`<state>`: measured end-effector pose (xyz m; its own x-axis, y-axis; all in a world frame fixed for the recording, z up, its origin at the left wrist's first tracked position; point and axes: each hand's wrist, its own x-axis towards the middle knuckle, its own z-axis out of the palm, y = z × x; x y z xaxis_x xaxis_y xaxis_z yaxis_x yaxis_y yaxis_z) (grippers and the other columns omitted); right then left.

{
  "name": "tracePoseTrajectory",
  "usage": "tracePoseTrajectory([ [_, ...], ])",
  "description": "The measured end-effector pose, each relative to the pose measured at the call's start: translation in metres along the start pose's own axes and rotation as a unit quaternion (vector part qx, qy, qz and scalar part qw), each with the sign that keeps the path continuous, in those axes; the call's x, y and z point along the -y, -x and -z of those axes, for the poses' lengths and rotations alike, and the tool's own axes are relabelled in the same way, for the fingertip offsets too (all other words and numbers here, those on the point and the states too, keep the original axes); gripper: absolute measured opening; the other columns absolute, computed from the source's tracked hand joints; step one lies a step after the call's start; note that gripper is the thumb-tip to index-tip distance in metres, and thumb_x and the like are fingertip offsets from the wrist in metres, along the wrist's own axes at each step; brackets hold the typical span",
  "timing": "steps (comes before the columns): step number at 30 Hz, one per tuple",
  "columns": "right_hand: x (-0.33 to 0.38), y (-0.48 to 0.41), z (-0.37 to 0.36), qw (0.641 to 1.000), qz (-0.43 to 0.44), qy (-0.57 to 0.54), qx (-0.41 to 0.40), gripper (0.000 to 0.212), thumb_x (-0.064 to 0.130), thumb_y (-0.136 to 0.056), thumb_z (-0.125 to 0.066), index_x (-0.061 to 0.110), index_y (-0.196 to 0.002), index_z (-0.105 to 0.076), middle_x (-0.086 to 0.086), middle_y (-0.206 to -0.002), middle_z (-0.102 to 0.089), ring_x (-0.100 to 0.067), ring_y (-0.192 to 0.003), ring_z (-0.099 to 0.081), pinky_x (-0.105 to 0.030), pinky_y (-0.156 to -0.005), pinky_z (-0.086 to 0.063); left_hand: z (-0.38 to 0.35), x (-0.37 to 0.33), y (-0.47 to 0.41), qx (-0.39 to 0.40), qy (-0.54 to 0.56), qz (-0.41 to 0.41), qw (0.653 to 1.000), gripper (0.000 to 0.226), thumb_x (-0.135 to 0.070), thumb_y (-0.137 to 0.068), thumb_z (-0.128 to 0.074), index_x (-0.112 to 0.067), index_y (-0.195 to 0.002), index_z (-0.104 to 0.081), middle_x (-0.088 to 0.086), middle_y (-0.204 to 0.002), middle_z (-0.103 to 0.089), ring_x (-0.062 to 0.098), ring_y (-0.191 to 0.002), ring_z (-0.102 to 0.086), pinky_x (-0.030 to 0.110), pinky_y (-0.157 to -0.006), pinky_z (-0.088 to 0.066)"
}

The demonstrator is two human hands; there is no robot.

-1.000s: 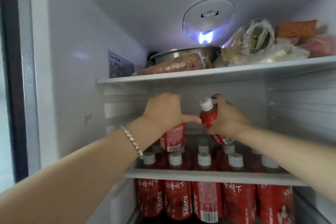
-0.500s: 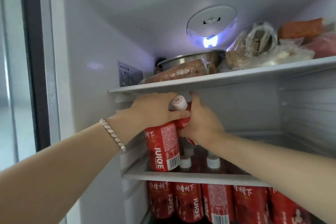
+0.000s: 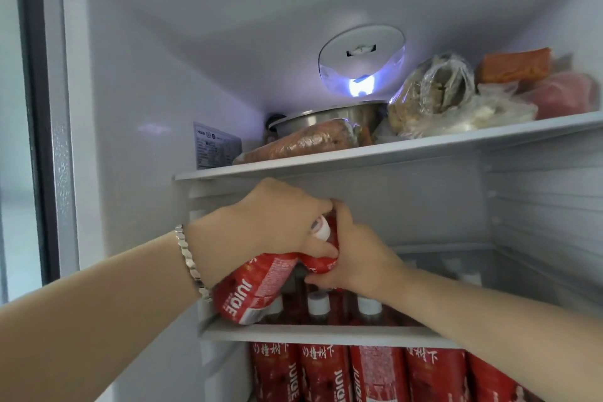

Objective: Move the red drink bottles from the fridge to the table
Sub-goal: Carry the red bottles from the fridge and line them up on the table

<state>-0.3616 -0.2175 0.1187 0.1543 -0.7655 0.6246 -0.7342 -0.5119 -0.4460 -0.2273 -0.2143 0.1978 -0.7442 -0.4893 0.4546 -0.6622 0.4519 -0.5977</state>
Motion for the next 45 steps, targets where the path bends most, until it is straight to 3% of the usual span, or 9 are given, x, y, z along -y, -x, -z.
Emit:
tracePoseTrajectory([
  [8, 0.005, 0.004, 0.025, 0.995, 0.041, -0.005, 0.093, 0.131, 0.017, -0.059, -0.09, 0.022, -0.15, 0.004, 0.012, -0.133, -0.035, -0.004, -0.122, -0.042, -0.01, -0.096, -0.032, 0.013, -0.01, 0.027, -0.057, -0.078, 0.041, 0.994, 0.044, -0.066, -0.085, -0.032, -0.032, -0.106, -0.05, -0.004, -0.098, -0.066, 0.018, -0.09, -0.062, 0.027, -0.065, -0.037],
  [10, -0.005, -0.003, 0.029, 0.994, 0.012, 0.036, 0.105, 0.131, 0.017, -0.058, -0.09, 0.02, -0.15, 0.003, 0.002, -0.146, -0.029, -0.012, -0.133, -0.035, -0.021, -0.107, -0.031, 0.026, -0.006, 0.036, -0.042, -0.053, 0.119, 0.991, 0.044, -0.067, -0.085, -0.031, -0.026, -0.089, -0.048, -0.005, -0.08, -0.06, 0.019, -0.079, -0.057, 0.028, -0.064, -0.035],
  [14, -0.032, -0.022, 0.016, 0.974, -0.075, 0.176, 0.125, 0.107, 0.013, -0.073, -0.078, 0.015, -0.152, -0.006, -0.009, -0.157, -0.015, -0.026, -0.143, -0.018, -0.033, -0.114, -0.024, 0.049, 0.002, 0.048, 0.023, -0.022, 0.212, 0.977, 0.052, -0.066, -0.087, -0.029, -0.02, -0.089, -0.051, -0.003, -0.075, -0.051, 0.015, -0.069, -0.051, 0.032, -0.07, -0.051],
  [19, -0.034, -0.063, -0.005, 0.977, -0.089, 0.162, 0.11, 0.084, 0.018, -0.085, -0.064, 0.025, -0.151, -0.013, -0.016, -0.147, -0.03, -0.034, -0.134, -0.034, -0.042, -0.111, -0.034, 0.045, 0.008, 0.059, 0.064, -0.056, 0.232, 0.969, 0.049, -0.067, -0.087, -0.03, -0.022, -0.073, -0.047, -0.006, -0.066, -0.044, 0.014, -0.072, -0.052, 0.03, -0.066, -0.045],
  [23, -0.032, -0.106, -0.028, 0.98, -0.093, 0.149, 0.091, 0.092, 0.035, -0.084, -0.067, 0.038, -0.15, -0.003, -0.015, -0.15, -0.024, -0.035, -0.135, -0.033, -0.044, -0.112, -0.032, 0.034, 0.014, 0.061, 0.091, -0.045, 0.257, 0.961, 0.05, -0.067, -0.086, -0.033, -0.021, -0.076, -0.051, -0.003, -0.08, -0.056, 0.016, -0.08, -0.054, 0.029, -0.067, -0.041],
  [28, -0.032, -0.136, -0.043, 0.979, -0.145, 0.1, 0.098, 0.085, 0.052, -0.079, -0.066, 0.02, -0.147, -0.027, -0.017, -0.146, -0.035, -0.034, -0.131, -0.039, -0.041, -0.109, -0.035, 0.023, 0.019, 0.064, 0.105, -0.011, 0.276, 0.955, 0.047, -0.066, -0.086, -0.036, -0.021, -0.081, -0.048, 0.004, -0.105, -0.064, 0.022, -0.092, -0.058, 0.029, -0.069, -0.038],
  [34, -0.04, -0.14, -0.064, 0.988, -0.155, 0.02, -0.005, 0.088, 0.034, -0.07, -0.081, 0.011, -0.134, -0.025, -0.019, -0.124, -0.051, -0.034, -0.114, -0.053, -0.042, -0.097, -0.046, 0.023, 0.021, 0.066, 0.109, 0.004, 0.273, 0.956, 0.048, -0.066, -0.087, -0.033, -0.021, -0.083, -0.049, 0.002, -0.101, -0.063, 0.017, -0.079, -0.047, 0.029, -0.068, -0.037],
  [38, -0.025, -0.138, -0.06, 0.985, -0.156, 0.078, 0.001, 0.104, 0.035, -0.073, -0.078, 0.009, -0.146, -0.009, -0.019, -0.134, -0.043, -0.034, -0.123, -0.047, -0.04, -0.102, -0.043, 0.023, 0.024, 0.067, 0.104, 0.022, 0.273, 0.956, 0.048, -0.066, -0.087, -0.034, -0.021, -0.084, -0.049, 0.0, -0.088, -0.055, 0.017, -0.078, -0.046, 0.028, -0.068, -0.038],
  [45, 0.018, -0.08, -0.042, 0.939, 0.01, 0.335, 0.074, 0.077, 0.03, -0.083, -0.066, 0.018, -0.146, -0.023, -0.015, -0.139, -0.031, -0.035, -0.121, -0.046, -0.043, -0.097, -0.046, 0.019, 0.029, 0.073, 0.073, 0.05, 0.247, 0.965, 0.047, -0.066, -0.087, -0.034, -0.022, -0.08, -0.047, -0.002, -0.08, -0.048, 0.017, -0.075, -0.048, 0.028, -0.066, -0.038],
])
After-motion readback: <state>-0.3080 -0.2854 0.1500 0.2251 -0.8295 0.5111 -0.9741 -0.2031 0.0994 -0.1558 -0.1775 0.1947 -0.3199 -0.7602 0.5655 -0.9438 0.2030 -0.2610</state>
